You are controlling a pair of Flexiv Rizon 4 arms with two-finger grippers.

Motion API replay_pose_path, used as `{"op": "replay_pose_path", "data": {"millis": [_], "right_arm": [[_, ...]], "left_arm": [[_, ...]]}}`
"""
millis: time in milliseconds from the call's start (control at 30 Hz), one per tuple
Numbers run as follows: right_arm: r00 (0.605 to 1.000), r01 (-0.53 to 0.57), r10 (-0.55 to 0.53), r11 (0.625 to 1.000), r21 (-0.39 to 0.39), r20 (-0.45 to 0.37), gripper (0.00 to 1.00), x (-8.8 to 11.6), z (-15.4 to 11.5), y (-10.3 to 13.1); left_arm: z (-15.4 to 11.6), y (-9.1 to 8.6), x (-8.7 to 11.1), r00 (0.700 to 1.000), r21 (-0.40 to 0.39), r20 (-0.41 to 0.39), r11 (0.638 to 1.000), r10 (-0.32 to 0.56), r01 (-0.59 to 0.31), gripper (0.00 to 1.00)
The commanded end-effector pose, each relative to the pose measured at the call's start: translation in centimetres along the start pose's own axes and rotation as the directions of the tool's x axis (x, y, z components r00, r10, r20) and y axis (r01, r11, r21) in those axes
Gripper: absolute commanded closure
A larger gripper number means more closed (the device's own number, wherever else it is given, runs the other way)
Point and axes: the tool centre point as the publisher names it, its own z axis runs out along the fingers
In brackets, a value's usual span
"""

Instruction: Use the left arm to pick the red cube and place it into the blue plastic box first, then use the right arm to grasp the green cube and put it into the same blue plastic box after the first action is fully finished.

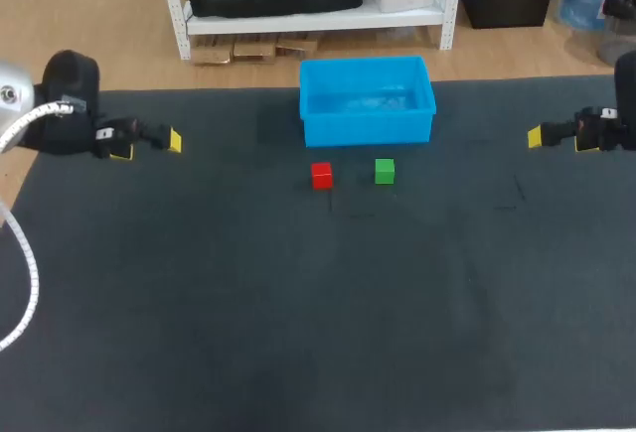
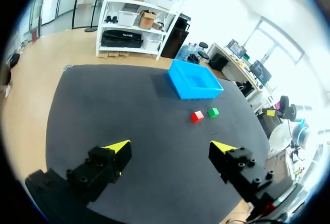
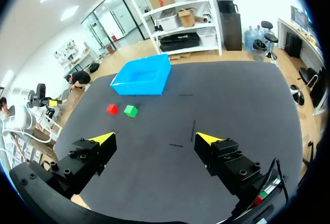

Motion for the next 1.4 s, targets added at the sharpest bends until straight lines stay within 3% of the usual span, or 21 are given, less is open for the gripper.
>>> {"op": "replay_pose_path", "data": {"millis": [33, 700, 1400], "right_arm": [[1.000, 0.001, -0.001, 1.000, -0.001, -0.001, 0.00, 0.0, 0.0, 0.0], [1.000, 0.001, -0.001, 1.000, -0.001, -0.001, 0.00, 0.0, 0.0, 0.0], [1.000, 0.001, -0.001, 1.000, -0.001, -0.001, 0.00, 0.0, 0.0, 0.0]], "left_arm": [[0.6, -0.6, -1.3, 0.998, -0.036, -0.065, 0.999, 0.002, -0.005, 0.00], [3.6, -2.6, -3.7, 0.986, -0.101, -0.168, 0.995, -0.021, 0.004, 0.00], [8.3, -4.1, -6.6, 0.978, -0.090, -0.207, 0.996, -0.027, 0.008, 0.00]]}}
